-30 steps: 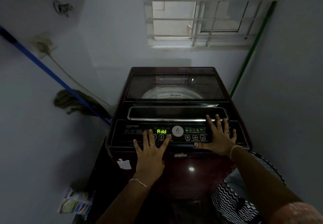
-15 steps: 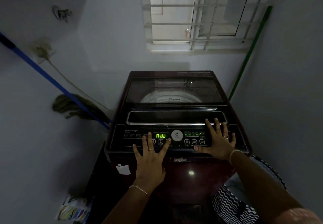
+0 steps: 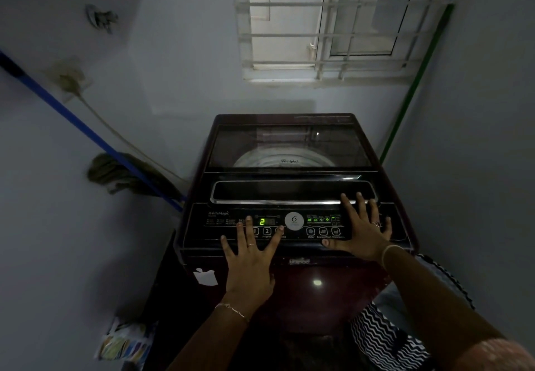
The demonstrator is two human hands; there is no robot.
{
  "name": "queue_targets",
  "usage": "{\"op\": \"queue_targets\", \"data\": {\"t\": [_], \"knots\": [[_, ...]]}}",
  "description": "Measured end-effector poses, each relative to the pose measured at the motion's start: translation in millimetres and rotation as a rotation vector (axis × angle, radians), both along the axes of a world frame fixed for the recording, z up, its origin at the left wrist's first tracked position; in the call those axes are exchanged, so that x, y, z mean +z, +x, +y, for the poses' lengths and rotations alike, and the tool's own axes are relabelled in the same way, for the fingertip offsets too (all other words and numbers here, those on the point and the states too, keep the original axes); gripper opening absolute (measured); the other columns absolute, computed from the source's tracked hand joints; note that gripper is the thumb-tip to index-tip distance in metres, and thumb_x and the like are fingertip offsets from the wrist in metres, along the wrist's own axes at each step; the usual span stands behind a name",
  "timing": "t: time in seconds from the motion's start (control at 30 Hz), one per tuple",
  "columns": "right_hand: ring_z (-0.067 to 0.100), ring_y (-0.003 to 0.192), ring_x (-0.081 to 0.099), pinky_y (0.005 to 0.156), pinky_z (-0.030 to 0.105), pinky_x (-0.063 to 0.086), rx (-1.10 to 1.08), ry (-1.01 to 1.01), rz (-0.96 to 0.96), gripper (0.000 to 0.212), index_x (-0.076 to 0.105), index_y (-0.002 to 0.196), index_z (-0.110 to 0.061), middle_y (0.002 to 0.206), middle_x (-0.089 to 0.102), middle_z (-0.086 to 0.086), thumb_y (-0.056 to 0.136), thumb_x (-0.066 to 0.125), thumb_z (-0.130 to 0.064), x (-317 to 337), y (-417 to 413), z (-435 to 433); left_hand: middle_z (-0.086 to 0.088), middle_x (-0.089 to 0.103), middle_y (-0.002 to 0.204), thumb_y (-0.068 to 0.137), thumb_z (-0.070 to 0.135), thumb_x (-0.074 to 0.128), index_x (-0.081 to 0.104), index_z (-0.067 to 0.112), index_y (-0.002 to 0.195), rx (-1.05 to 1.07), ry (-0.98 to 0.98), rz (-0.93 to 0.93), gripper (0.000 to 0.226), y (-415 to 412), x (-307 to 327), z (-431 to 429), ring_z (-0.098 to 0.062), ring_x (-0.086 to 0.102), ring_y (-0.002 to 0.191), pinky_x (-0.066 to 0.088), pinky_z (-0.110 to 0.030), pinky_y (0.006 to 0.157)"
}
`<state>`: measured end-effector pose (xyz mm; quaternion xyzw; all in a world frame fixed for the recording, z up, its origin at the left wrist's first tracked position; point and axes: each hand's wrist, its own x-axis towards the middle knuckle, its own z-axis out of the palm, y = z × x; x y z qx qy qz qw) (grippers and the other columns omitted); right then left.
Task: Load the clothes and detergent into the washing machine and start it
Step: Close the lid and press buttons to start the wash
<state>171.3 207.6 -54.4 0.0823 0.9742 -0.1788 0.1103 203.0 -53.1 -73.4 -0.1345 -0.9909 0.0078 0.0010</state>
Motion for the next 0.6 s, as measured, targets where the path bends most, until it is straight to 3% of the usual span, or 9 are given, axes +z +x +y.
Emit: {"op": "queue_targets", "data": {"t": [0.6], "knots": [[0.025, 0.142, -0.030, 0.111, 0.061, -0.010, -0.005, -0.006, 0.004, 0.127, -0.019, 0.145, -0.048, 0.155, -0.032, -0.006, 0.053, 0.060, -0.085, -0.9, 0.8, 0.0, -0.025, -0.027, 0.152, 0.085, 0.045, 0.057, -0.031, 0.048, 0.138, 0.001, 0.007, 0.000, 0.103, 0.0, -0.5, -0.9, -0.042, -0.020, 0.143, -0.003, -0.069, 0.109]]}}
